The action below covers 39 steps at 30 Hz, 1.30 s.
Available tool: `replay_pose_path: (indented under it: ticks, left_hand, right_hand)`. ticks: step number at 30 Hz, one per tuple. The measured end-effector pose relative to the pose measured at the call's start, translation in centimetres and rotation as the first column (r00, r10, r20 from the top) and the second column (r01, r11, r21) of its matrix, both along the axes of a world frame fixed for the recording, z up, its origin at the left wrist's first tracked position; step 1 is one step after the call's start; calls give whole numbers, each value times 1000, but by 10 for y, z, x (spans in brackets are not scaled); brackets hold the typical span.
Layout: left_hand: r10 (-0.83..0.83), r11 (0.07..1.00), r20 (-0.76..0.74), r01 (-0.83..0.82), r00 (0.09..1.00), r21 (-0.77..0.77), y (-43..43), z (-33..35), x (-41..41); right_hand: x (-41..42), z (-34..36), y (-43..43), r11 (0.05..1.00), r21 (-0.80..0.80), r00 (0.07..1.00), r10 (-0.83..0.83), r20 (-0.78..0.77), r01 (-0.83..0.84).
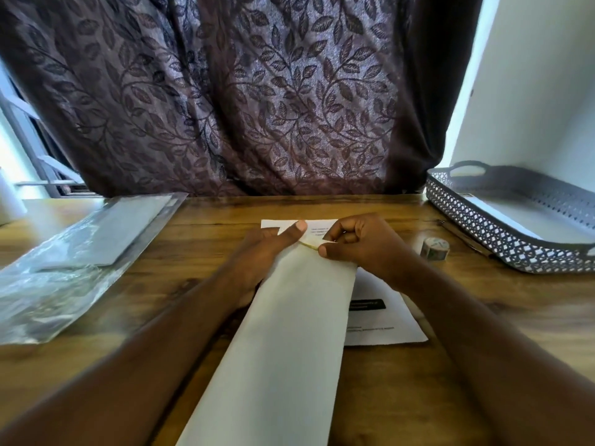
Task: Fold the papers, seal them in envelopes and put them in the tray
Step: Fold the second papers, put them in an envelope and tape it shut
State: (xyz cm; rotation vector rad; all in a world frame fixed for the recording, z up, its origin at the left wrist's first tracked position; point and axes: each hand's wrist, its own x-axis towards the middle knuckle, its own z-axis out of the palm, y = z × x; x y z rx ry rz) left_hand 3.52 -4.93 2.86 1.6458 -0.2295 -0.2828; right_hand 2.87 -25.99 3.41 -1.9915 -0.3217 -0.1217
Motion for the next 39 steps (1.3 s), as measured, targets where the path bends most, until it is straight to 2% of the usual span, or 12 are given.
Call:
replay_pose_path:
  ticks: [4, 14, 20, 28, 30, 33, 39]
  left_hand:
    - [74, 997, 8, -74, 997, 11, 5, -8, 4]
    - [21, 998, 58, -18, 998, -61, 4, -13, 5]
    - [58, 998, 156, -57, 986, -8, 2, -14, 5]
    - [6, 999, 220, -13, 976, 33, 0, -11, -1]
    - [40, 997, 245, -56, 969, 59, -2, -8, -5]
    - [110, 988, 252, -132, 961, 74, -5, -8, -6]
    - [120, 987, 208, -140, 971, 83, -5, -9, -2]
  right_hand:
    - [0, -5, 9, 999, -33, 998, 31, 60, -29]
    - [1, -7, 5, 996, 85, 1000, 5, 1, -5]
    - [5, -10, 6, 999, 8, 999, -46, -15, 46]
    - [1, -8, 5, 1000, -14, 1000, -16, -13, 16]
    - [0, -7, 7, 999, -54, 1000, 3, 7, -3]
    - [-1, -7, 10, 994, -105, 998, 17, 54, -11]
    - [2, -10, 12, 989, -144, 990, -13, 140, 34]
